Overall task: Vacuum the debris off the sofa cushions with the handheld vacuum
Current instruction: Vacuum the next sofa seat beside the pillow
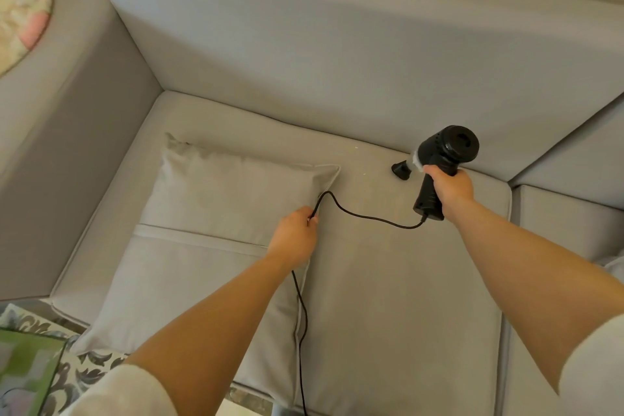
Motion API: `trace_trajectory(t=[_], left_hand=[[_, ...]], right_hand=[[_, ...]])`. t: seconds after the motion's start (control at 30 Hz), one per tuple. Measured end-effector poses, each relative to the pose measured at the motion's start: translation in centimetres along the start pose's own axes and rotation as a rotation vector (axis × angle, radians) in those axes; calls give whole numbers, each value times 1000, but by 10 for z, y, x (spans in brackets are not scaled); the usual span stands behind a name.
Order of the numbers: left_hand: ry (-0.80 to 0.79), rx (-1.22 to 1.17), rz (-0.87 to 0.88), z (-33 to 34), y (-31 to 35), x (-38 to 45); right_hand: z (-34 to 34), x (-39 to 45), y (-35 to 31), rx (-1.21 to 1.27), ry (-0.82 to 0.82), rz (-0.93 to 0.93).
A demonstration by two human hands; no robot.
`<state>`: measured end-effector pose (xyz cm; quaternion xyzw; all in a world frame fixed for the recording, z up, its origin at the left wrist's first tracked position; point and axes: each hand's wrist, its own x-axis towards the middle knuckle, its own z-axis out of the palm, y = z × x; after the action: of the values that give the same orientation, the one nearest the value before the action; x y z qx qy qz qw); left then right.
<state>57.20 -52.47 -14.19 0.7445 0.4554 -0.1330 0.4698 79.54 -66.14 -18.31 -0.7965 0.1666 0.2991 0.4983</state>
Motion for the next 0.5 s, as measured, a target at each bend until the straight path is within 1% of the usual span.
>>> trace_trajectory(t=[0.2, 0.33, 0.5], left_hand=[[-10, 0, -8, -4, 0, 5], [-21, 2, 1, -3, -2, 7], [-2, -8, -27, -7, -7, 11]], right_hand=[[7, 1, 3, 24, 43, -17], [8, 2, 2, 34, -23, 9], [23, -1, 0, -23, -106, -31]])
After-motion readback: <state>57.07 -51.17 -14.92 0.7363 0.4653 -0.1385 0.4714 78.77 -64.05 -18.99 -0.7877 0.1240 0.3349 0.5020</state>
